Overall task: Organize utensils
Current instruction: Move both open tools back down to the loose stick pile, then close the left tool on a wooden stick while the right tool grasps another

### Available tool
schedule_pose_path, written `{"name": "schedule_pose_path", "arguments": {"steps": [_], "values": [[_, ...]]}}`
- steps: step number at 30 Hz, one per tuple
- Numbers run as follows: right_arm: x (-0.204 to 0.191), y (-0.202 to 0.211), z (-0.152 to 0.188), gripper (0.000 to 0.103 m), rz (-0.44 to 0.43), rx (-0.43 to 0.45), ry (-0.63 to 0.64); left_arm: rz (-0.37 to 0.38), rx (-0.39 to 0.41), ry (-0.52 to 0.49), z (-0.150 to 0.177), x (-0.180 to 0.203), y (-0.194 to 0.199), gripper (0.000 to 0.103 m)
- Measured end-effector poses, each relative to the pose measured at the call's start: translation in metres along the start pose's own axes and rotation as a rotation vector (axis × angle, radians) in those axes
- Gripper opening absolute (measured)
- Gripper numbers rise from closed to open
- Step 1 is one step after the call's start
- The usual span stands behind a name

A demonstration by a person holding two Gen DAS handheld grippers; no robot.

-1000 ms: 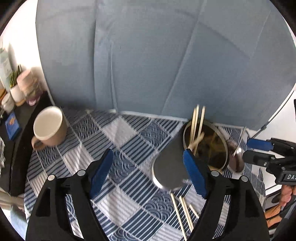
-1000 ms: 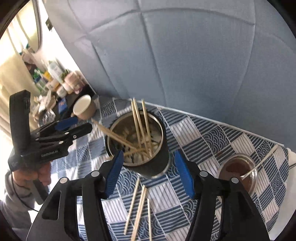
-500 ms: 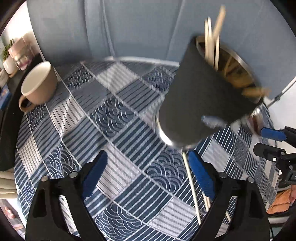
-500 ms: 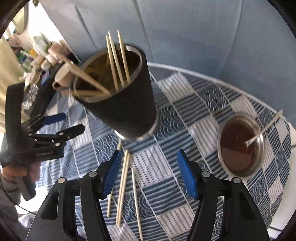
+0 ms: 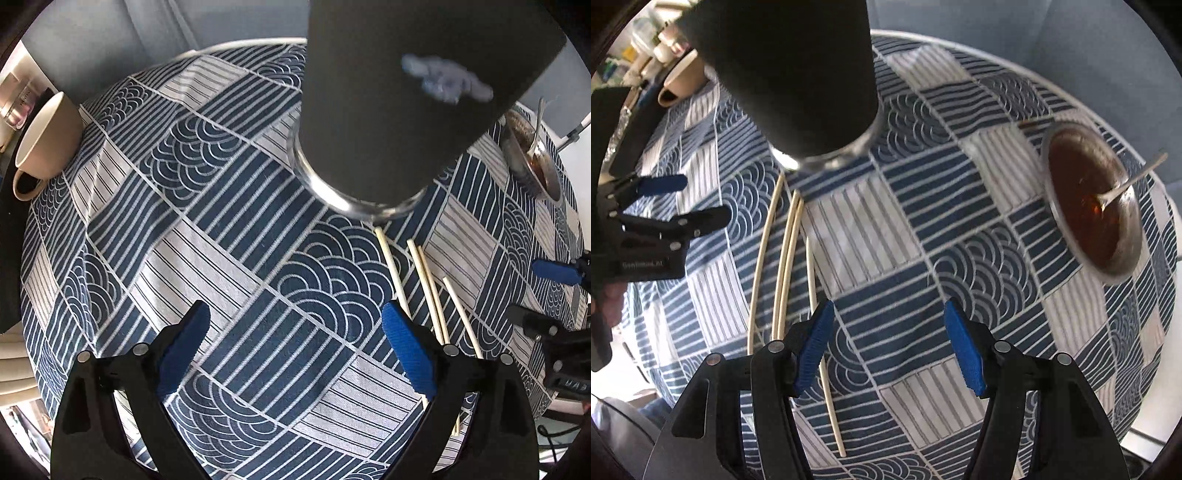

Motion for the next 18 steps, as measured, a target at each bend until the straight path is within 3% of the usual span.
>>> {"name": "schedule_pose_path", "arguments": {"steps": [12, 18], "values": [[-0.006, -0.025, 0.027, 0.060, 0.050, -0.027, 0.007, 0.026, -0.057, -0.022, -0.002, 0.035, -0.020, 0.092], [-0.007, -0.028, 0.035, 0.065, 0.052, 0.007, -0.012, -0.036, -0.037, -0.064, -0.009, 0.049, -0.030, 0.098]]}}
Point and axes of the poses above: each gripper's, at about its wrist camera, not at the fingertips, and y roughly against the way its jaws point, x to its right, z to its underside, the point moved 6 cm from there along -y, roughly the way its jaws point, and after that the axes turned 7 degrees about -y, right-handed, at the moved point
